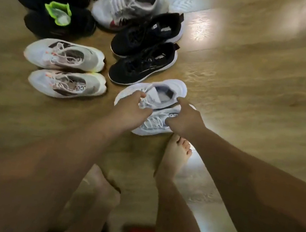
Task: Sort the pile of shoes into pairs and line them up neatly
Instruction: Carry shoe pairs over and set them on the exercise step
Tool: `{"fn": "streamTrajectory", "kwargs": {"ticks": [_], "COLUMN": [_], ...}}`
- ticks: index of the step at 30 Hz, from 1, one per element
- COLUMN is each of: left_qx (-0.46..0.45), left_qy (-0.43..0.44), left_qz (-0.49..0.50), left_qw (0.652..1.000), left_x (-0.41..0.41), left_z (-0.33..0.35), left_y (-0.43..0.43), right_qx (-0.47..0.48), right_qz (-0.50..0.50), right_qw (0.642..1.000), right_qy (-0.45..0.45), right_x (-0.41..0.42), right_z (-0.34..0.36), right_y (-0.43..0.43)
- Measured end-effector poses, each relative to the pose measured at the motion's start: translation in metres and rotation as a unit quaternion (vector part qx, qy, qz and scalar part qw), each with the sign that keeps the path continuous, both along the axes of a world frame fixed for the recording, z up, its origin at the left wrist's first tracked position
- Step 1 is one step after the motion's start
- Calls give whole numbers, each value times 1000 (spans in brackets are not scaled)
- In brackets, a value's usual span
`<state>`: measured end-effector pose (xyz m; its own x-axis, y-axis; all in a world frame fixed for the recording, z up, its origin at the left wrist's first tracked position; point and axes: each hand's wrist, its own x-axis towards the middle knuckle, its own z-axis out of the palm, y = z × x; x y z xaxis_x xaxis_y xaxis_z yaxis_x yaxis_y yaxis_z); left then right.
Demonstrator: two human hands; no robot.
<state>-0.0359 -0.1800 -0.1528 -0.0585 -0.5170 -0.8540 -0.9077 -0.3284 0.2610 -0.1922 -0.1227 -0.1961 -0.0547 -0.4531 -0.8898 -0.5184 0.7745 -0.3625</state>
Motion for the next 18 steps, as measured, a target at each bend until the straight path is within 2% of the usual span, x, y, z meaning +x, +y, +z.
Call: {"fn": "streamTrajectory", "kwargs": {"ticks": [4, 10, 14, 18], "left_qx": [4, 42, 36, 50], "left_qy": [32, 48, 56, 65], "left_qz": [56, 211, 271, 292], "left_qw": [998, 975, 960, 953], "left_x": [3, 59, 98, 135], "left_z": [-51, -82, -63, 27], "left_y": [15, 57, 79, 81], "right_qx": [37, 100, 77, 96], "right_qz": [66, -23, -84, -168], "right_qw": [997, 995, 993, 981], "right_qy": [-36, -21, 9, -29], "right_x": [29, 57, 79, 119], "right_z": [-61, -100, -69, 32], "right_y": [-12, -16, -8, 3]}}
